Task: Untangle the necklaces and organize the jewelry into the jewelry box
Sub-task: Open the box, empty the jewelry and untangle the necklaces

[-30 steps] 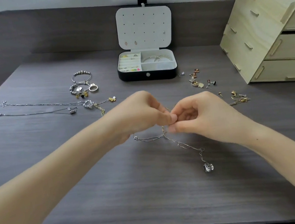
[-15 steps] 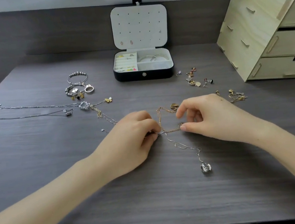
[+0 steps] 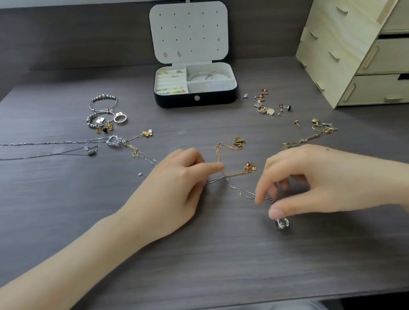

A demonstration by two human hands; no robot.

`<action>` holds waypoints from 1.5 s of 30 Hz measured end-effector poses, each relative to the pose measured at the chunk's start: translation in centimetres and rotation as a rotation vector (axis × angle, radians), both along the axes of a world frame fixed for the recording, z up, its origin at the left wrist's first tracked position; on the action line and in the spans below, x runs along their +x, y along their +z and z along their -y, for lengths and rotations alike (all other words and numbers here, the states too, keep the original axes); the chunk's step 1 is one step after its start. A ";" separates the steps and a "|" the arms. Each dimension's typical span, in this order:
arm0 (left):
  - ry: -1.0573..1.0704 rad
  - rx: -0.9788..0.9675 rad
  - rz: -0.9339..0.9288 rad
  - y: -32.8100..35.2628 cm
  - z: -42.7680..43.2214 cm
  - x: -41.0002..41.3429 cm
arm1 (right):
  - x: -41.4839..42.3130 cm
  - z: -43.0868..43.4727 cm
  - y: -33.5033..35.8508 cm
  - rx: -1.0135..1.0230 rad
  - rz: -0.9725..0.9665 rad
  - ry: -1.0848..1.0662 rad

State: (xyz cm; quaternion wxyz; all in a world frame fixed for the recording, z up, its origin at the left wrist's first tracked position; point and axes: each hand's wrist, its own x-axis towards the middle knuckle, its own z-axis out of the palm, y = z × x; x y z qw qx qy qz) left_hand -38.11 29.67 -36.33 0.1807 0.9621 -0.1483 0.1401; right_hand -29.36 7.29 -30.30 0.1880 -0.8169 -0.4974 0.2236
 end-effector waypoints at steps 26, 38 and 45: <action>-0.110 0.265 0.040 -1.3 -1.6 -0.6 | 5.6 -3.5 -0.8 0.510 -0.021 -0.568; -0.089 0.351 0.065 -0.5 -1.9 -1.2 | 4.7 -3.0 -2.5 0.102 0.471 -0.311; -0.100 0.265 0.073 -0.5 -1.9 -1.4 | 3.0 -3.0 -2.1 0.081 0.422 -0.085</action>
